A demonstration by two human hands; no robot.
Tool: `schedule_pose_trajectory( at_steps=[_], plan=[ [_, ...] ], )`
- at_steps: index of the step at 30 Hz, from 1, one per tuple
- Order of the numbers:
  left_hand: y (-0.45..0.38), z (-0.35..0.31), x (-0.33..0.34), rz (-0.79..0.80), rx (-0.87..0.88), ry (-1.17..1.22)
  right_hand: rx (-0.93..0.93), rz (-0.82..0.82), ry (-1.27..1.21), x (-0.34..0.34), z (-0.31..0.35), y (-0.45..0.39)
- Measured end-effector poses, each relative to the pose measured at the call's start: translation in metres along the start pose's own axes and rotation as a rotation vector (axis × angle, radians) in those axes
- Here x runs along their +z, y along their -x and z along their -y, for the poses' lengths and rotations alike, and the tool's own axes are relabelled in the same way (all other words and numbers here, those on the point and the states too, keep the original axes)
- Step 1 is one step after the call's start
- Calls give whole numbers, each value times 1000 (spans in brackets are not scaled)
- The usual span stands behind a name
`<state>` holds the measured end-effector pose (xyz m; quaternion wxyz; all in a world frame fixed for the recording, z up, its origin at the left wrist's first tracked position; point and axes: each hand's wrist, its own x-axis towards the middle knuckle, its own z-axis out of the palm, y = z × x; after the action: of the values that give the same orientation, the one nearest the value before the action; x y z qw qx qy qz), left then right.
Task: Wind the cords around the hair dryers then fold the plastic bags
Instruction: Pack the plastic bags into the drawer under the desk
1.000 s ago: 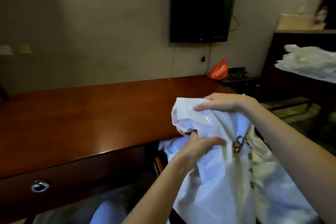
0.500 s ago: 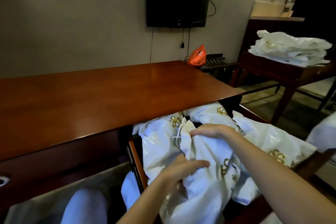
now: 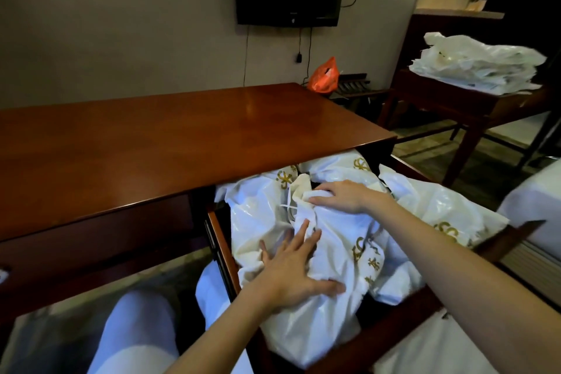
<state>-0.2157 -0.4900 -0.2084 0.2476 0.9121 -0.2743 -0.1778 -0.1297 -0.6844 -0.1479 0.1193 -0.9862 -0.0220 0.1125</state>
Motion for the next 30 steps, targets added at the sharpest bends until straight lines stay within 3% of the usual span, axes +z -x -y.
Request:
schedule_pose_trajectory(
  at_steps=[2, 5, 10, 13, 15, 17, 18, 22, 26, 30],
  plan=[
    [-1, 2, 0, -3, -2, 1, 15, -58, 48, -1, -14, 14],
    [-1, 0, -1, 6, -2, 8, 46, -70, -181, 8, -31, 29],
    [4, -14, -42, 130, 5, 26, 93, 149, -411, 5, -31, 29],
    [-3, -23, -76, -27, 9, 74, 155, 254, -304, -6, -22, 13],
    [-2, -23, -71, -81, 10, 9, 107, 136, -152, -6, -7, -1],
    [7, -16, -51, 24, -1, -64, -57, -70, -160, 3, 10, -13],
    [12, -11, -40, 70, -7, -90, -98, -82, -181, 10, 16, -18],
    [25, 6, -13, 69, 26, -195, -18, 125, -61, 20, 23, -36],
    [22, 7, -10, 62, 26, -241, -22, 152, -234, 10, 19, -29],
    [13, 10, -14, 78, 18, -257, -69, -179, -121, -2, -19, 8]
  ],
)
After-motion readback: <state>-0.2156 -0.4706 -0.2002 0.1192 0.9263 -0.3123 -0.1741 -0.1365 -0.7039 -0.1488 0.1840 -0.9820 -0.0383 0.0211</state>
